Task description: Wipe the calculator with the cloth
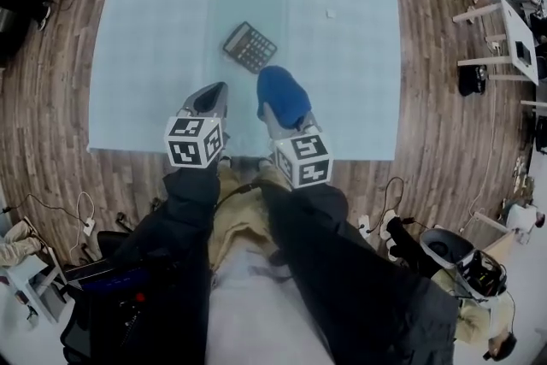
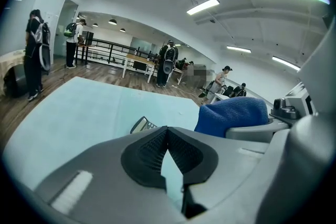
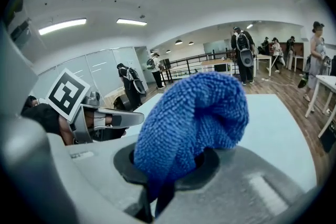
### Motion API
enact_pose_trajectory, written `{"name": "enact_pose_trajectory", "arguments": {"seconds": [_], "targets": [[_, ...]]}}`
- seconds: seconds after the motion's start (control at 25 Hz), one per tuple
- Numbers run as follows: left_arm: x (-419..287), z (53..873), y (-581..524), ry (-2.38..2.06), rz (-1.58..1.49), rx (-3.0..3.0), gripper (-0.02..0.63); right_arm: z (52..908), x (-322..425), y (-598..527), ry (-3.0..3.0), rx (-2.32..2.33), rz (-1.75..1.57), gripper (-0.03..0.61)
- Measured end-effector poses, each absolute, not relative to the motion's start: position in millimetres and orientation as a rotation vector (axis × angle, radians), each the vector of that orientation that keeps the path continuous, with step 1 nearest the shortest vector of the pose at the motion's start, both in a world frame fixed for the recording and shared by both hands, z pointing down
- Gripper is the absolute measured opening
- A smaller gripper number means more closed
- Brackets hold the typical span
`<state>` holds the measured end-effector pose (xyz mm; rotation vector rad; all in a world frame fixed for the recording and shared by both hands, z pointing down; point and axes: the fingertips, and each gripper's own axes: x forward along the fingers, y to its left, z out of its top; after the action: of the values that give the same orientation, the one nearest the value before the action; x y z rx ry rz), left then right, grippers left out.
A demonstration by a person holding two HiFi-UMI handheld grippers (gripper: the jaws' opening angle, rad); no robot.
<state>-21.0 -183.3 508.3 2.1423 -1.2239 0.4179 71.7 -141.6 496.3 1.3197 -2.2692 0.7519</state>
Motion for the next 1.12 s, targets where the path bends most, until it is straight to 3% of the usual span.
{"name": "enact_pose_trajectory", "arguments": {"seconds": [1.12], "targets": [[-17, 591, -206, -1.107, 0.528, 1.934, -0.002, 586, 60, -186, -2.086, 1.144, 0.885, 0.063]]}}
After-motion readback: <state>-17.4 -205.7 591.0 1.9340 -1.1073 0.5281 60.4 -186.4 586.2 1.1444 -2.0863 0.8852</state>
